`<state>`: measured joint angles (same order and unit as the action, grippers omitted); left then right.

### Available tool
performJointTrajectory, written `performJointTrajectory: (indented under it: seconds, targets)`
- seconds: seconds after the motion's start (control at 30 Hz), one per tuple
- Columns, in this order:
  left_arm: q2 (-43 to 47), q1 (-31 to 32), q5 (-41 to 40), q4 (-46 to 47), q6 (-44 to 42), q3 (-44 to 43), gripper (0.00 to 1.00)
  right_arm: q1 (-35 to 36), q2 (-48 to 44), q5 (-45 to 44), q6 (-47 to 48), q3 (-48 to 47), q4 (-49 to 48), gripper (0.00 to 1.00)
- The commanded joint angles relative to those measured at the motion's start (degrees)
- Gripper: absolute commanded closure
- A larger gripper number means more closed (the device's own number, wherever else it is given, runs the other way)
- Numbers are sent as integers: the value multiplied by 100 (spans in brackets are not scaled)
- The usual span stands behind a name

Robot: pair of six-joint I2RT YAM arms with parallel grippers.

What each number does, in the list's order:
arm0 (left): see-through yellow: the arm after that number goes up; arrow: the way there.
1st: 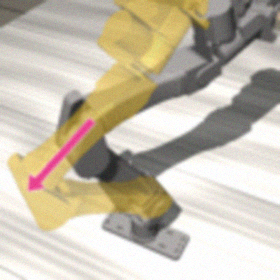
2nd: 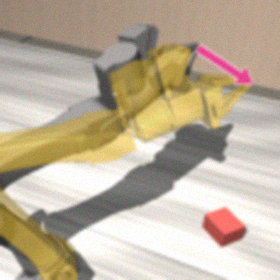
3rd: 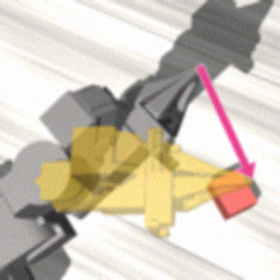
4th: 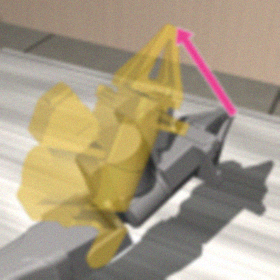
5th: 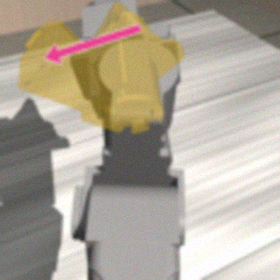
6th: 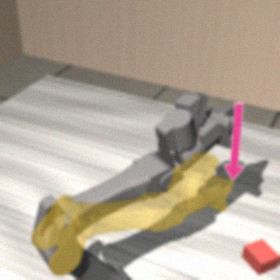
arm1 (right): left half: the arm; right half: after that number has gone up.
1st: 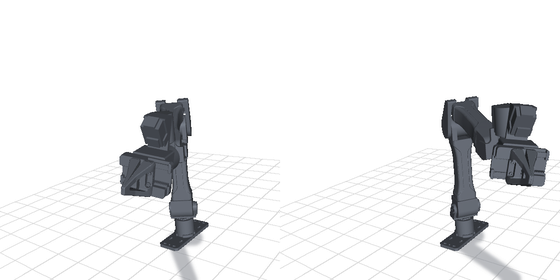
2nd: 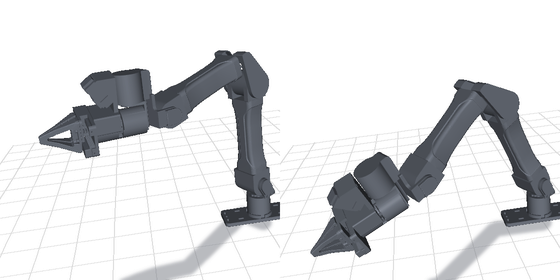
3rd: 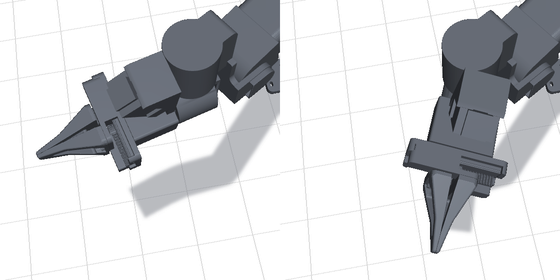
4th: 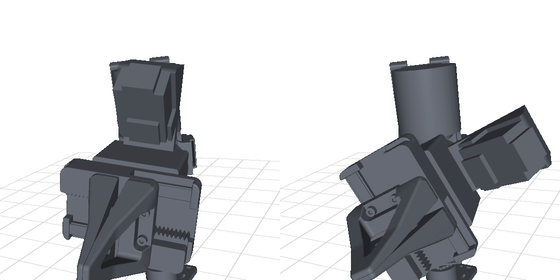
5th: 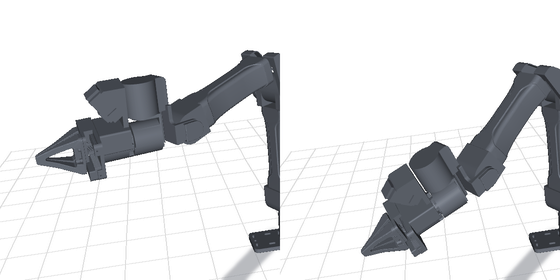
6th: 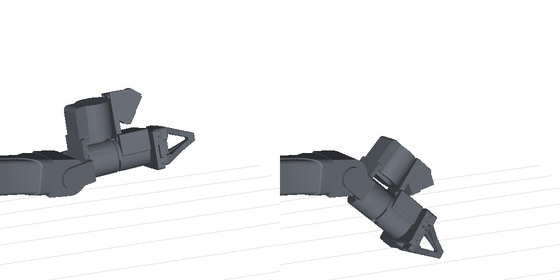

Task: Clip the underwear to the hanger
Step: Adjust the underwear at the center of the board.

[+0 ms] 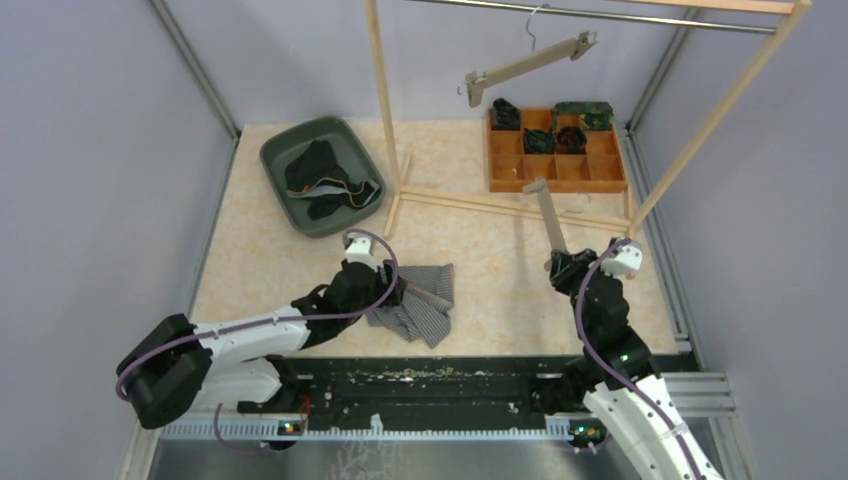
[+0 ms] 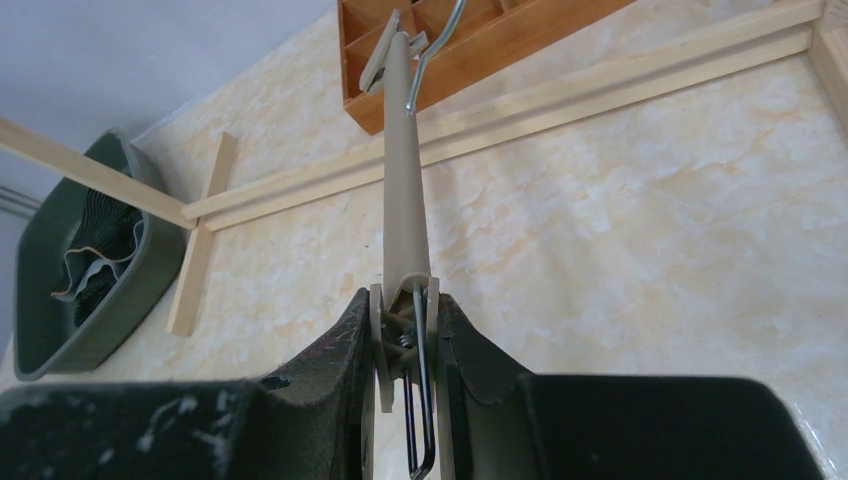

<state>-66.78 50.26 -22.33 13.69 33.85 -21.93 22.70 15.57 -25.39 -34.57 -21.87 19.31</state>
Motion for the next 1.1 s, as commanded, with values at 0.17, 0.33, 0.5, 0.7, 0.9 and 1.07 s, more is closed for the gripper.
performJointTrajectory:
  seconds: [0.17, 0.33, 0.5, 0.7, 0.9, 1.07]
  targets:
    - [-235, -328, 470, 313, 219, 55, 23, -46, 31, -9, 34, -137, -446, 100]
    - [-391, -446, 620, 442, 202, 84, 26, -44, 29, -8, 32, -127, -462, 100]
    - [-635, -541, 765, 603, 214, 133, 30, -46, 39, -10, 43, -117, -465, 100]
    - [-785, -561, 792, 829, 195, 234, 44, -46, 60, -16, 51, -113, -481, 100]
    - [-725, -566, 828, 896, -17, 220, 82, -42, 69, -10, 46, -94, -490, 100]
    - [-184, -552, 1038, 794, -242, 165, 100, -46, 64, 26, 41, -107, -487, 100]
